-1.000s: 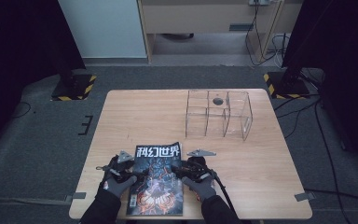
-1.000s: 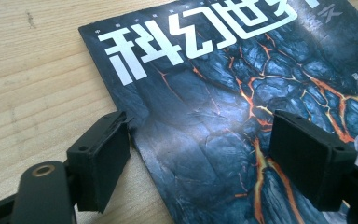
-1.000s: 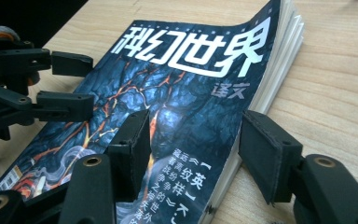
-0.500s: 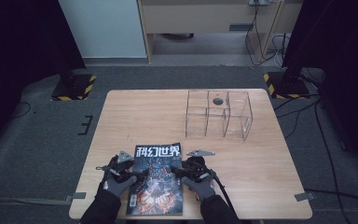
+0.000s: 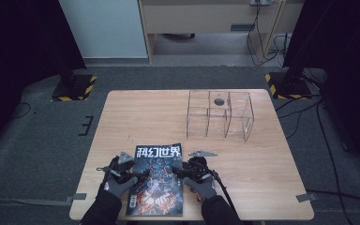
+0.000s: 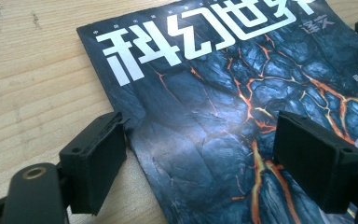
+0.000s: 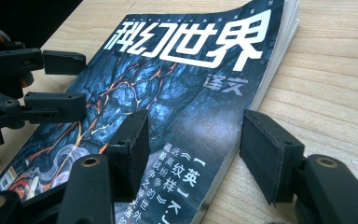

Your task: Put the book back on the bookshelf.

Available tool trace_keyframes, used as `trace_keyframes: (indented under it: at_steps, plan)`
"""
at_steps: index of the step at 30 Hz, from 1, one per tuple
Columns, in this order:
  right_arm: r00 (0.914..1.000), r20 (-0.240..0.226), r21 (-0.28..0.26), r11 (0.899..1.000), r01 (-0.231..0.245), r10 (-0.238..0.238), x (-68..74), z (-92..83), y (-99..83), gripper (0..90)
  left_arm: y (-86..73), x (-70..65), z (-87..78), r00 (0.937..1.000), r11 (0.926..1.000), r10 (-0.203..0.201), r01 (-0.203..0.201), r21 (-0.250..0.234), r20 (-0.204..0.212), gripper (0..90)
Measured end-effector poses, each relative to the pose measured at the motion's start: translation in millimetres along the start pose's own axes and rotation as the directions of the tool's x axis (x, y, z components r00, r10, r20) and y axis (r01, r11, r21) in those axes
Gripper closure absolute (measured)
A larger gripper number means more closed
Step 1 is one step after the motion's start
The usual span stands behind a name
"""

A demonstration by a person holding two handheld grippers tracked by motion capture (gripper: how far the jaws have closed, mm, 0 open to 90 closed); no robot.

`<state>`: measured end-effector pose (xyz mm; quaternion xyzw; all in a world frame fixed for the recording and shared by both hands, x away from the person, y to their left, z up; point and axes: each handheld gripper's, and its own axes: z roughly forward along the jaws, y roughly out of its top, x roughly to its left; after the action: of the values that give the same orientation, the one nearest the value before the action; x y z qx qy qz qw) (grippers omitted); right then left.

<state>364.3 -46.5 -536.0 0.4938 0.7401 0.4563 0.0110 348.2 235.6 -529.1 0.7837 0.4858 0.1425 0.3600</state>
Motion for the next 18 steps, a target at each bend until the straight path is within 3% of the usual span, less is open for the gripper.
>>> trace_keyframes:
  at_steps: [7,10,18]
  plan:
    - [0.9972,-0.066,-0.045,0.998,-0.037,0.034,1.3,-8.3,4.2,45.1,-0.2,0.9,0.5,1.0,1.0,-0.002,0.002,-0.007,-0.004,16.0]
    - [0.9994,-0.033,-0.024,1.0,-0.01,0.009,1.0,-4.7,1.7,45.0,-0.5,0.6,0.4,1.0,1.0,-0.003,0.003,-0.006,-0.008,15.8]
    - [0.9996,-0.014,0.002,1.0,-0.026,0.026,-1.6,-0.2,-0.2,45.6,-1.0,0.0,0.7,0.9999,0.9999,-0.001,0.001,-0.01,-0.014,15.5]
